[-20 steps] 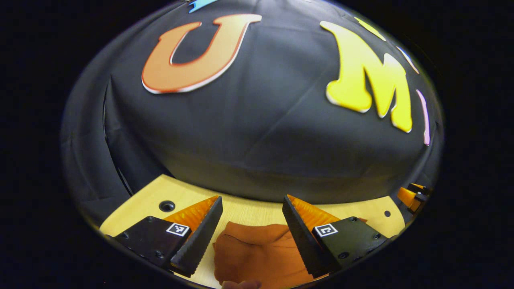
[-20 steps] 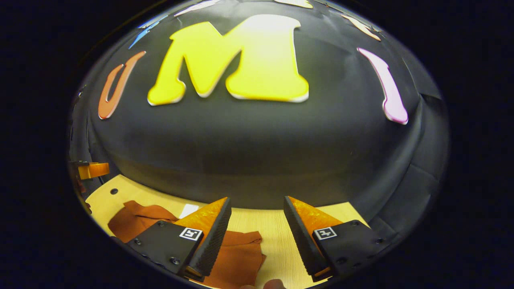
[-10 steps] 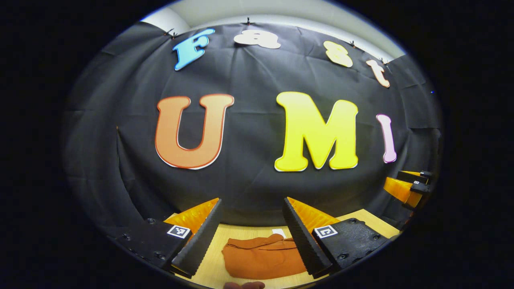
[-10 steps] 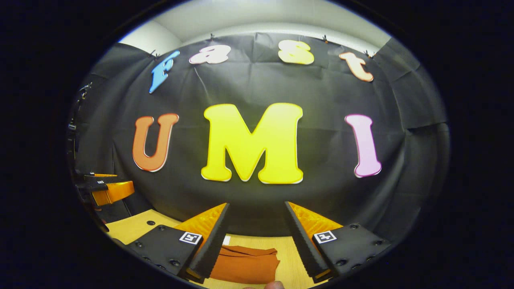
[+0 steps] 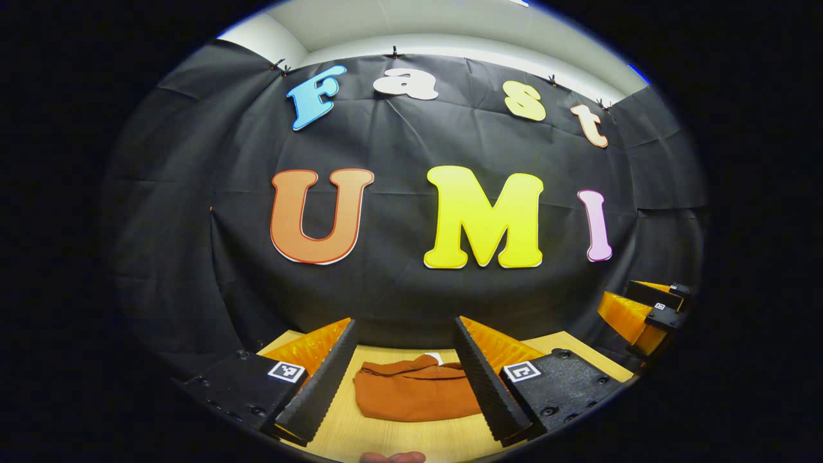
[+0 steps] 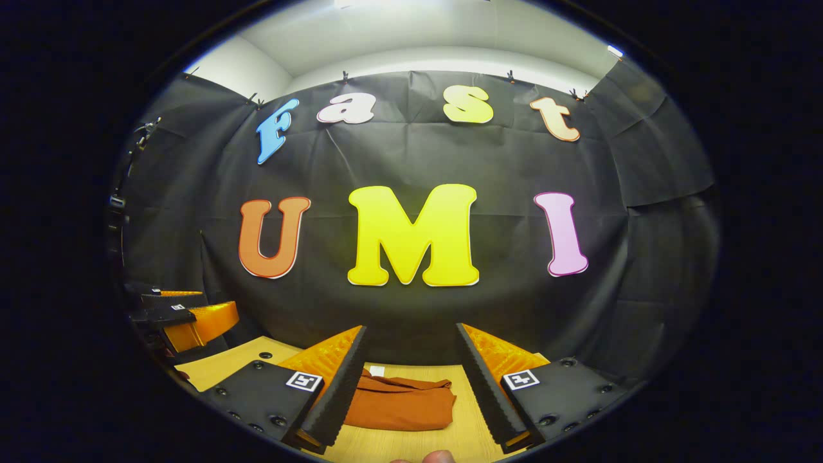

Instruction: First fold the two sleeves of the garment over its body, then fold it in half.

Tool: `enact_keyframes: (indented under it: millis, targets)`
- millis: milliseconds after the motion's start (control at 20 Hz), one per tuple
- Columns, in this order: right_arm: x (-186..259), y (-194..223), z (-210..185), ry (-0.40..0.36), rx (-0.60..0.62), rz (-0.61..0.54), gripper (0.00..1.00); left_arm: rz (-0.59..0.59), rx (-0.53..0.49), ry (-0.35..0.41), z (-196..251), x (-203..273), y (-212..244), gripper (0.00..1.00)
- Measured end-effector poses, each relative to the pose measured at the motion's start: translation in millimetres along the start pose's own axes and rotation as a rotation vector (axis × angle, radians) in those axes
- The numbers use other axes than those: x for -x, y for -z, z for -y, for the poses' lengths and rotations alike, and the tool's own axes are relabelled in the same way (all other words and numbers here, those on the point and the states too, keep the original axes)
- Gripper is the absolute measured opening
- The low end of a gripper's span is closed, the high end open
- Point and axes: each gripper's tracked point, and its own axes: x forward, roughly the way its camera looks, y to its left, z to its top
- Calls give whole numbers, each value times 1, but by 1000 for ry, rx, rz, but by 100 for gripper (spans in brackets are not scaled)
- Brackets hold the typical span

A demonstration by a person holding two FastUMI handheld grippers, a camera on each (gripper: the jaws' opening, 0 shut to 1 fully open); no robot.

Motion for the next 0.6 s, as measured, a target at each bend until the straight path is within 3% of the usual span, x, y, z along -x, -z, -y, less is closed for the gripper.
enact_keyframes:
  millis: [600]
  targets:
    - [0,-8,-5,-19,-10,24,87,13,-5,-8,-1,5,-8,96]
